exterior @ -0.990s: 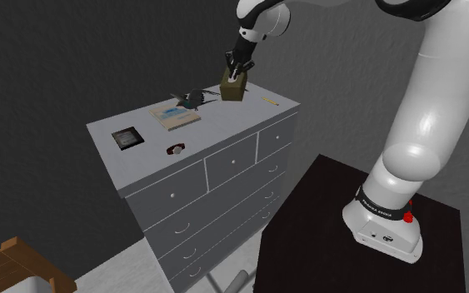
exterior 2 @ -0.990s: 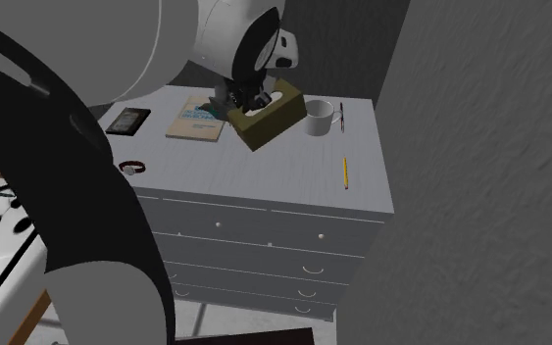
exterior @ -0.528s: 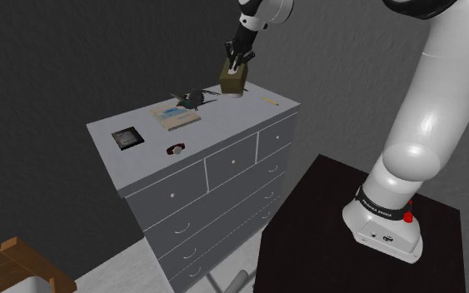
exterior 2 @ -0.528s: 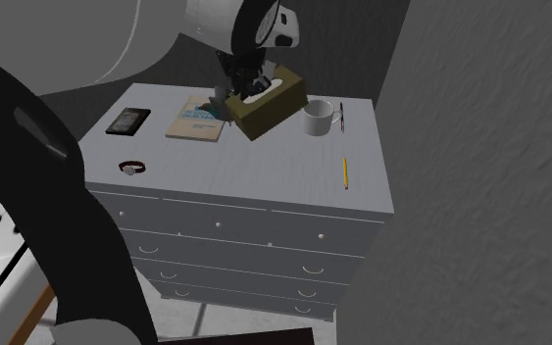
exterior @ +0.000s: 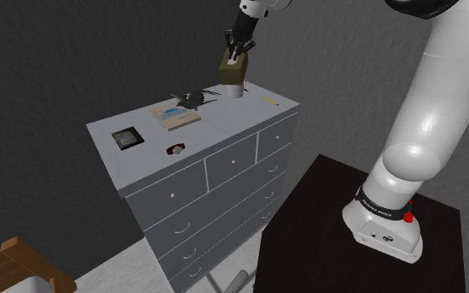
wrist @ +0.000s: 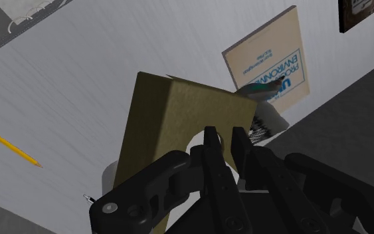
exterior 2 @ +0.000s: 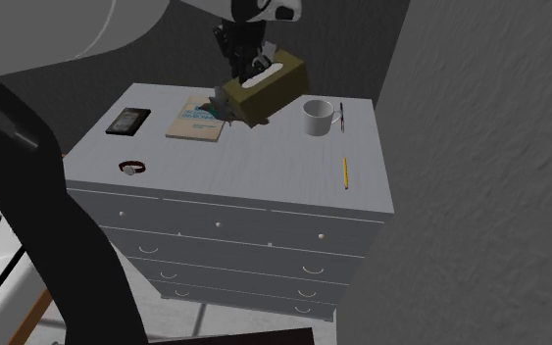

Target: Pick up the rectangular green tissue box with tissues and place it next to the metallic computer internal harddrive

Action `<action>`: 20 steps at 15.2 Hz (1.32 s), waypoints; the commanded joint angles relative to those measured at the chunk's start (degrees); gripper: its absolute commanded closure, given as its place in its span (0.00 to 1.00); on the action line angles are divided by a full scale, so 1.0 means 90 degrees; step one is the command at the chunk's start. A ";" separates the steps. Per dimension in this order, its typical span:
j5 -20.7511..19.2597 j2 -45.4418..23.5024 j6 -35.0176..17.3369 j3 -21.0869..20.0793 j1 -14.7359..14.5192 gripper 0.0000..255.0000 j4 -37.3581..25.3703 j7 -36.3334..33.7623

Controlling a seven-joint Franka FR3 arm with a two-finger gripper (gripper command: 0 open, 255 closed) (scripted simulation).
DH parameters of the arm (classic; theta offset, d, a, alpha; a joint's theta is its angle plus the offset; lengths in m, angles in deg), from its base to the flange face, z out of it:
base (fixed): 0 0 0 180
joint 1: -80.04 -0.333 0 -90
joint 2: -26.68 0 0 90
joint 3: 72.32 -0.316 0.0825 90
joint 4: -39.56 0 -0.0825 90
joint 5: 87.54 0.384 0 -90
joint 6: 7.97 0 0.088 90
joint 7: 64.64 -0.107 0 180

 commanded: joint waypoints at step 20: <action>-0.0827 0.0057 0.0212 -0.0700 -0.0990 1.00 -0.0561 -0.2086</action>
